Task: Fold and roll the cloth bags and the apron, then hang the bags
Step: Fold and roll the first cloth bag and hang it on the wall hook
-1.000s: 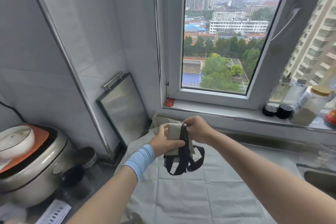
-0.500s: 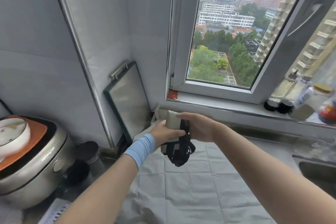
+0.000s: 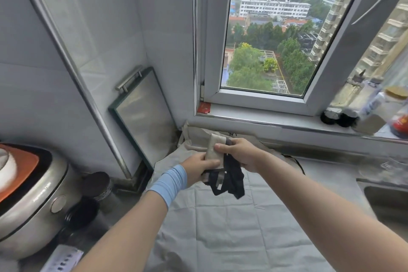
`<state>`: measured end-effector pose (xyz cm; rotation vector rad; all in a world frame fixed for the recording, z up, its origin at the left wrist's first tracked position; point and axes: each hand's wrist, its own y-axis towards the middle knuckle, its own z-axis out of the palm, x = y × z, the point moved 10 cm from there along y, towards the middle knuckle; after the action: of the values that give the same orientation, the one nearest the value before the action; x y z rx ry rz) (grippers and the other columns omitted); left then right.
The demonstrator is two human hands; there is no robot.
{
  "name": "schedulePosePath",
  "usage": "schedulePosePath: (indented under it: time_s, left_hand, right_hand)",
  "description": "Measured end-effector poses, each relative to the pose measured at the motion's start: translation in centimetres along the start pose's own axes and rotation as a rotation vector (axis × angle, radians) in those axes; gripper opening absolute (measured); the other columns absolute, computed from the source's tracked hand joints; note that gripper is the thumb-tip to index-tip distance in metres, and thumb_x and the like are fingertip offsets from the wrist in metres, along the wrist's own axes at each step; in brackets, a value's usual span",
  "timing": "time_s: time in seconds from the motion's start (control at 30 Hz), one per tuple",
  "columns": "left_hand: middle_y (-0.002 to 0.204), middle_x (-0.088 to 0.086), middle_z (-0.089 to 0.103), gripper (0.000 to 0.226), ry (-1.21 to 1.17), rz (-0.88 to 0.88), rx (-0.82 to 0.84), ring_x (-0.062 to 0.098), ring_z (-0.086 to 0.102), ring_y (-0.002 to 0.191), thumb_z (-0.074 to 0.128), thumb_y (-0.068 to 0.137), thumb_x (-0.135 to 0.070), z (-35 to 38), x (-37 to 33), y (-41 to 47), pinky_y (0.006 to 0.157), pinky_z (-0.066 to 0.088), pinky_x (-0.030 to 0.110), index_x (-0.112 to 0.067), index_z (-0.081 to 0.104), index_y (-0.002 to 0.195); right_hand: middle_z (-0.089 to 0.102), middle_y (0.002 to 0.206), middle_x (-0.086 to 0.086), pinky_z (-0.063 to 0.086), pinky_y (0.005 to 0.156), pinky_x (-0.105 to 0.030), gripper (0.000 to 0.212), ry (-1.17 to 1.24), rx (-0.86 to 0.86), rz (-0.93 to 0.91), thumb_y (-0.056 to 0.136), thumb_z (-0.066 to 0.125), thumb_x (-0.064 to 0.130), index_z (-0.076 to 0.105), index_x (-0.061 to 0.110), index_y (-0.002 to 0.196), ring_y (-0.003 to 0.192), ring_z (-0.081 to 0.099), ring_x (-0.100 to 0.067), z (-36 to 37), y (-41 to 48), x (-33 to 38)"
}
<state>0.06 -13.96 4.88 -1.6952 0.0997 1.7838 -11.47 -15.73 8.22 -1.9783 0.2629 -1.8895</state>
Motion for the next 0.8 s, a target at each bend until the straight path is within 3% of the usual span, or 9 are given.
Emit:
schedulePosePath:
  time_s: [0.1, 0.2, 0.33, 0.4, 0.47, 0.57, 0.67, 0.8]
  left_hand:
    - [0.095, 0.011, 0.072, 0.039, 0.095, -0.06, -0.044, 0.021, 0.069, 0.08, 0.071, 0.082, -0.024, 0.6, 2.1, 1.5, 0.059, 0.052, 0.027, -0.006, 0.062, 0.116]
    - [0.098, 0.011, 0.074, 0.054, 0.161, -0.153, -0.112, 0.025, 0.072, 0.089, 0.079, 0.066, -0.036, 1.3, 5.2, 3.0, 0.073, 0.058, 0.034, -0.009, 0.066, 0.112]
    - [0.094, 0.008, 0.071, 0.048, 0.164, -0.231, -0.269, 0.022, 0.072, 0.08, 0.079, 0.072, -0.025, 1.3, 8.6, 5.4, 0.063, 0.058, 0.032, -0.014, 0.059, 0.114]
    - [0.095, 0.003, 0.068, 0.057, 0.283, -0.255, -0.348, 0.019, 0.07, 0.081, 0.079, 0.07, -0.03, 0.8, 9.9, 6.2, 0.062, 0.056, 0.03, -0.023, 0.05, 0.118]
    - [0.095, 0.0, 0.067, 0.066, 0.397, -0.3, -0.375, 0.017, 0.068, 0.082, 0.077, 0.068, -0.036, 0.6, 11.6, 6.4, 0.067, 0.056, 0.029, -0.028, 0.043, 0.124]
    - [0.097, -0.002, 0.068, 0.072, 0.527, -0.375, -0.376, 0.018, 0.067, 0.086, 0.069, 0.064, -0.048, 0.3, 13.9, 6.7, 0.078, 0.055, 0.032, -0.03, 0.04, 0.127]
    - [0.126, 0.001, 0.054, 0.08, 0.882, -0.404, -0.4, 0.024, 0.05, 0.117, 0.063, 0.067, -0.057, -0.8, 14.3, 7.2, 0.094, 0.046, 0.035, -0.028, 0.036, 0.136]
    - [0.149, -0.005, 0.024, 0.082, 1.181, -0.094, -0.43, 0.018, 0.019, 0.138, 0.066, 0.078, -0.04, 0.2, 11.9, 8.3, 0.113, 0.026, 0.031, -0.026, 0.025, 0.147]
  right_hand:
    - [0.077, 0.089, -0.01, 0.06, 0.067, -0.034, 0.018, -0.052, 0.013, 0.013, 0.081, 0.081, 0.02, 0.073, 0.011, 0.095, 0.079, 0.074, -0.024, -1.2, 1.1, -2.3]
    - [0.076, 0.086, -0.008, 0.059, 0.066, -0.031, 0.016, -0.177, 0.022, 0.067, 0.08, 0.081, 0.018, 0.072, 0.012, 0.092, 0.075, 0.073, -0.019, -2.2, 2.3, -5.6]
    - [0.073, 0.07, 0.002, 0.053, 0.053, -0.023, 0.018, -0.168, -0.044, 0.183, 0.08, 0.081, 0.025, 0.068, 0.013, 0.083, 0.059, 0.069, -0.01, -4.9, 4.2, -10.8]
    - [0.061, 0.05, 0.015, 0.043, 0.043, -0.014, 0.028, -0.207, -0.053, 0.177, 0.08, 0.081, 0.024, 0.056, 0.018, 0.068, 0.044, 0.057, 0.001, -5.7, 5.3, -12.4]
    - [0.048, 0.041, 0.016, 0.033, 0.036, -0.01, 0.04, -0.283, -0.039, 0.151, 0.078, 0.081, 0.023, 0.044, 0.022, 0.061, 0.033, 0.043, 0.004, -5.4, 6.3, -13.8]
    - [0.039, 0.053, 0.011, 0.029, 0.038, -0.012, 0.046, -0.411, 0.005, 0.119, 0.078, 0.079, 0.024, 0.037, 0.021, 0.061, 0.035, 0.036, 0.0, -4.2, 7.8, -15.9]
    - [0.041, 0.062, 0.004, 0.03, 0.05, -0.024, 0.042, -0.577, 0.021, 0.105, 0.079, 0.076, 0.034, 0.04, 0.018, 0.064, 0.052, 0.036, -0.011, -4.1, 9.0, -17.4]
    - [0.054, 0.079, -0.004, 0.038, 0.055, -0.028, 0.037, -0.749, 0.009, 0.072, 0.078, 0.073, 0.046, 0.05, 0.019, 0.067, 0.061, 0.046, -0.015, -4.6, 9.7, -18.1]
